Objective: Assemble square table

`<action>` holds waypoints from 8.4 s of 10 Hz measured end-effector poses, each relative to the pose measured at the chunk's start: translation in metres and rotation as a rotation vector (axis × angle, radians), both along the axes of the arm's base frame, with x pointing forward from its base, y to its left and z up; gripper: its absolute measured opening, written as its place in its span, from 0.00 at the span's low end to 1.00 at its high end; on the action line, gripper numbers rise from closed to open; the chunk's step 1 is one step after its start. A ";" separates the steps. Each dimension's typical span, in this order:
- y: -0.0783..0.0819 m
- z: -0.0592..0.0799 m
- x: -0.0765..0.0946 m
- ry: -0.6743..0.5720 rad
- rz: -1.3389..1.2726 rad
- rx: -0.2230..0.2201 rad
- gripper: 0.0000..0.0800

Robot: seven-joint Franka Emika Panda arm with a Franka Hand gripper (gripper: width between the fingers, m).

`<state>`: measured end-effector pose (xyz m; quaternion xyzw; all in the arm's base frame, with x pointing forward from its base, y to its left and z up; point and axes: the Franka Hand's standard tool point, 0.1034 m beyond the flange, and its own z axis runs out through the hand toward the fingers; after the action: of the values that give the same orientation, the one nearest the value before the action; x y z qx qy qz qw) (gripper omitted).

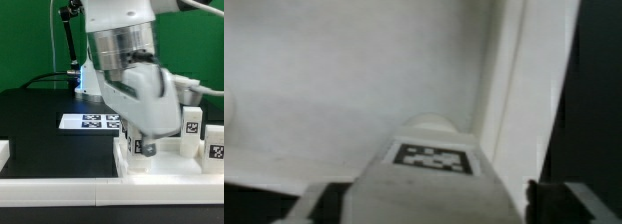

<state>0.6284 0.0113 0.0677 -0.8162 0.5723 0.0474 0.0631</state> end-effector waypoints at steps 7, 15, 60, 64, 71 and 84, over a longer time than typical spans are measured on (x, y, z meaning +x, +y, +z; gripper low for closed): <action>-0.003 0.006 0.003 -0.119 0.791 -0.083 0.81; -0.015 0.010 0.003 -0.177 0.917 -0.124 0.36; -0.003 0.001 -0.001 -0.226 1.051 -0.125 0.81; -0.001 0.000 -0.002 -0.221 1.187 -0.139 0.78; -0.006 0.000 0.000 -0.120 0.439 -0.101 0.36; 0.002 -0.003 -0.004 -0.069 -0.128 -0.024 0.67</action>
Offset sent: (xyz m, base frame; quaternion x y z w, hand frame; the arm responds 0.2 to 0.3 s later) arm 0.0000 0.0000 0.0000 0.0000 0.0000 -0.1938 0.9810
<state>0.6246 0.0130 0.0642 -0.7798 0.6214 0.0084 0.0756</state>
